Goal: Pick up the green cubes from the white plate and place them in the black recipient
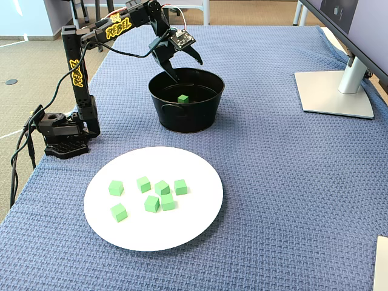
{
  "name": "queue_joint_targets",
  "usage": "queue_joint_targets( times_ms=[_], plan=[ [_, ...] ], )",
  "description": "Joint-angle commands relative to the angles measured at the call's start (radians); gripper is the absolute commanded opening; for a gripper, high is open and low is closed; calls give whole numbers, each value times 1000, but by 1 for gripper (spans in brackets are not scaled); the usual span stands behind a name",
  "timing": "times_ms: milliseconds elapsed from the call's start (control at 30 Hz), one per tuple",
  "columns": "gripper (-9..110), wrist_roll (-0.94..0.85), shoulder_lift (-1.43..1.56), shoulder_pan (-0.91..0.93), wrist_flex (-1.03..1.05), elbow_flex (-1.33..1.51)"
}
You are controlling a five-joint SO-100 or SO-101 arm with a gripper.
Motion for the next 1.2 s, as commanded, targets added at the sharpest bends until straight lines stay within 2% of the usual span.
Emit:
queue_joint_targets(
  times_ms=[0,300,400,567,733,1000,1167],
  plan=[
    [34,-9,103,29,14,6],
    [32,-17,161,67,21,54],
    [25,9,210,103,18,94],
    [21,-6,314,195,21,184],
    [0,55,408,356,-31,319],
    [0,43,459,724,-299,726],
    [1,-18,382,850,-402,857]
  ],
)
